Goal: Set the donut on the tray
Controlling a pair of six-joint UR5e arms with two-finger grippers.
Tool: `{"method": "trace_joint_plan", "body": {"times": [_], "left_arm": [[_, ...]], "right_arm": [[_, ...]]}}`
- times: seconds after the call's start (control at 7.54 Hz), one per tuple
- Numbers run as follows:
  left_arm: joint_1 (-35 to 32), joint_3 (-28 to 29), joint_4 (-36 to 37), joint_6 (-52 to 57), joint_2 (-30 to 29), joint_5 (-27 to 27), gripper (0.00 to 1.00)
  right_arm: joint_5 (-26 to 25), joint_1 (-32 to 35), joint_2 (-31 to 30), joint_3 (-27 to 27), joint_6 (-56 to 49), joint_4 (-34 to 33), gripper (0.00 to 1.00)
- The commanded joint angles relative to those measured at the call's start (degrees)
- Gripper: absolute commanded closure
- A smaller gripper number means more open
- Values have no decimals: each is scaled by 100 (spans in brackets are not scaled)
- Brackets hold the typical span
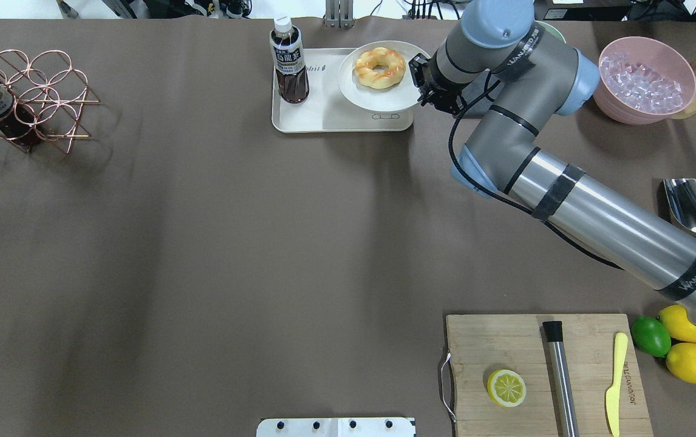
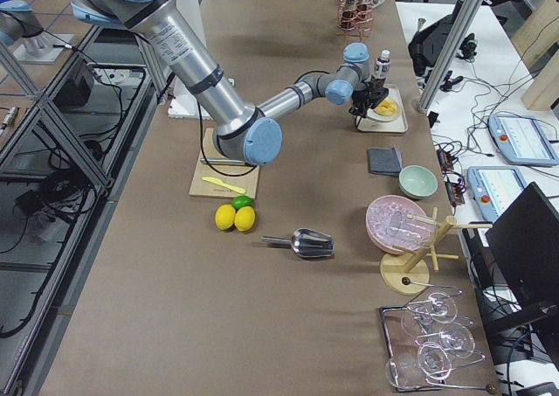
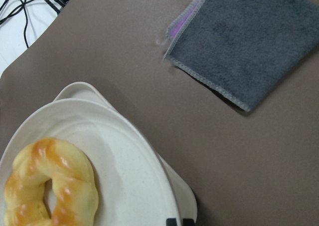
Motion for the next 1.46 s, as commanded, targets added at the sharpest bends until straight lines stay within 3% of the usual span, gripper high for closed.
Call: {"method": "trace_joint_plan", "body": {"times": [0.0,0.27,0.4,0.53,0.8,1.06,1.33], "left_arm": [[0,8,8,0,0,-41,2],[0,8,8,0,9,-41,2],[0,8,0,0,17,-41,2],[0,8,8,0,17,-41,2],[0,8,0,0,35,-41,2],[0,8,0,9,35,-41,2],[0,8,0,9,52,-41,2]], "right_arm": [[-519,-328,417,-477,507,10,100],[-609,-390,609,-732,517,19,100],[-652,-417,855,-1125,587,97,100],[-809,-460,866,-1373,779,533,100],[-872,-470,875,-1481,869,625,100],[-881,-478,857,-1429,407,599,1],[-820,-417,787,-1175,211,564,0]]}}
